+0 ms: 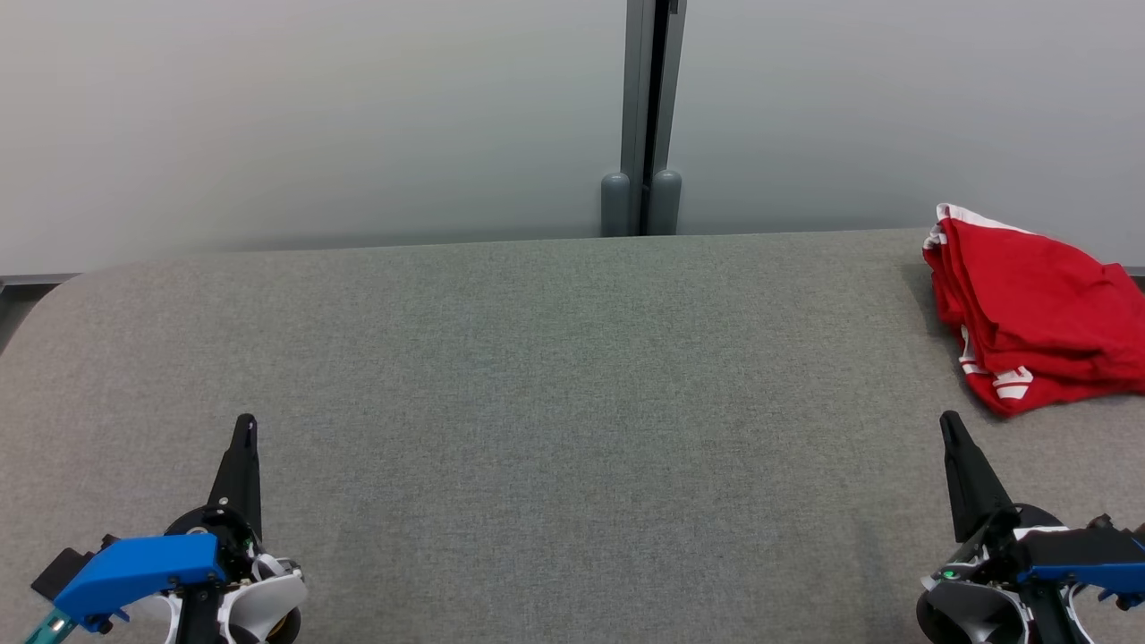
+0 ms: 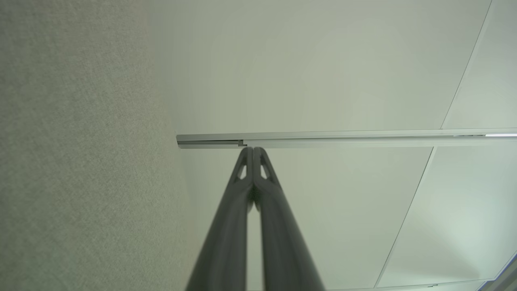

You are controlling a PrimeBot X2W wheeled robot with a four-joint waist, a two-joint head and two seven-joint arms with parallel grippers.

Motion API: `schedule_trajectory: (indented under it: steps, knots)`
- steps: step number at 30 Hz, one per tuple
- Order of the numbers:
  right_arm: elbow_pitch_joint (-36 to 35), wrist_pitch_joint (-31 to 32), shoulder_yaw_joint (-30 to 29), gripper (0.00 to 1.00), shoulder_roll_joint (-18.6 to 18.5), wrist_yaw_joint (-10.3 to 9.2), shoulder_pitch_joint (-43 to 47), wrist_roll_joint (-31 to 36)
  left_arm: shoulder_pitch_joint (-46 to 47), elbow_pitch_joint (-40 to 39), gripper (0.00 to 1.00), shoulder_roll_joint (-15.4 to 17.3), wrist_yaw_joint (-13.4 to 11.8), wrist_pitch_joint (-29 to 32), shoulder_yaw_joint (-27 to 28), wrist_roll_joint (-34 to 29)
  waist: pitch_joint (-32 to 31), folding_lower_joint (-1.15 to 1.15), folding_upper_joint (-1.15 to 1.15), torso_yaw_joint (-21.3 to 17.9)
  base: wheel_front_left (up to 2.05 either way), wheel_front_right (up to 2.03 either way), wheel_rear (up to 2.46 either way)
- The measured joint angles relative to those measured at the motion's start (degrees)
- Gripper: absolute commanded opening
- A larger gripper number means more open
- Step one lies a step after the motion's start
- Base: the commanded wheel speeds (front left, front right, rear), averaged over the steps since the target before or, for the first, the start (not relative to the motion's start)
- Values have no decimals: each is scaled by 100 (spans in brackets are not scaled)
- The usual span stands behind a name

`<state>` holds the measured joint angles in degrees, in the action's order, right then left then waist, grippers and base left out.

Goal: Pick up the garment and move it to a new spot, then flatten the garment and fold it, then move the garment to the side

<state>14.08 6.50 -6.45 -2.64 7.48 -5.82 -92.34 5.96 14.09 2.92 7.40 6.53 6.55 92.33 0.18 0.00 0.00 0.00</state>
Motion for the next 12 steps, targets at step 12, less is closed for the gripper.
schedule_trajectory:
  steps: [12]
  knots:
    - [0, 0, 0, 0, 0, 0, -1, -1, 0, 0, 0, 0, 0, 0, 0, 0, 0, 0, 0, 0, 0, 0, 0]
